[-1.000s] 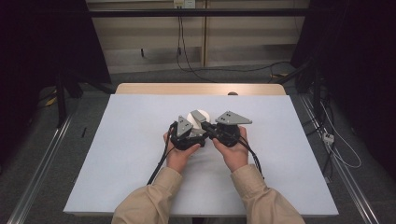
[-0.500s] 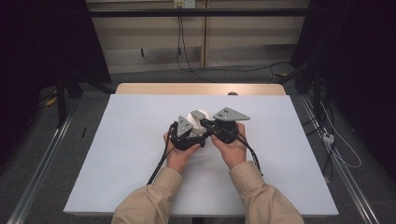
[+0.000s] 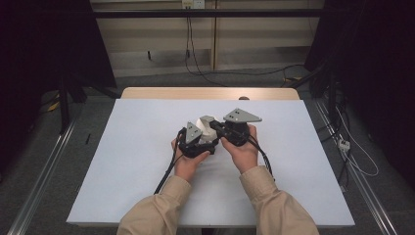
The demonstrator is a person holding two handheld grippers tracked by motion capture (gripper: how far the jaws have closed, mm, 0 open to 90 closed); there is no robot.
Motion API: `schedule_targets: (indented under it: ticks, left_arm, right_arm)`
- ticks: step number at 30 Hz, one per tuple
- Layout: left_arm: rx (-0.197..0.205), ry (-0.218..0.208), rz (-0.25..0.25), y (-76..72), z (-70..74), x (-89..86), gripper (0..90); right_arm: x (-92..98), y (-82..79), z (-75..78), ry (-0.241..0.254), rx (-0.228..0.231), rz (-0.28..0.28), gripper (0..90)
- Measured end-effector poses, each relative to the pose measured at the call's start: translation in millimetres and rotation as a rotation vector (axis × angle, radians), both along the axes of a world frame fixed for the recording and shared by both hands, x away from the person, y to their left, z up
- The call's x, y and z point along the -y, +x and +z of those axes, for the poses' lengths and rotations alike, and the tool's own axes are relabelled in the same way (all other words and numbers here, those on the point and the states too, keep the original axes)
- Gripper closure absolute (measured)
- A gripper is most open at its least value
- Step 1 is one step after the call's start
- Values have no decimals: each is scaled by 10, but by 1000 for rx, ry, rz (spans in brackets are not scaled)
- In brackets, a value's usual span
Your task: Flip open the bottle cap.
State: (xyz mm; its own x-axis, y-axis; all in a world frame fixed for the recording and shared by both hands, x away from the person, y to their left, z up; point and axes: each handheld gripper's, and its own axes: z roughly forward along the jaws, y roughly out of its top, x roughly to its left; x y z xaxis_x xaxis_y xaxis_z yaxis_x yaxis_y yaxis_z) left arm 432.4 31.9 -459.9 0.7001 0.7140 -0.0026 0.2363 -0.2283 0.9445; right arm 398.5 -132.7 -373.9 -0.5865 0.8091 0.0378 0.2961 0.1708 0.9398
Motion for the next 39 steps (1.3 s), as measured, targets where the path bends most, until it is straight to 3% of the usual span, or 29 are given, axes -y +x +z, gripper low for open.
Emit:
schedule_targets:
  ticks: [39]
  left_arm:
    - [-10,-5,2,13,-1,-8,187]
  right_arm:
    - [-81,201,109,-13,14,1,900]
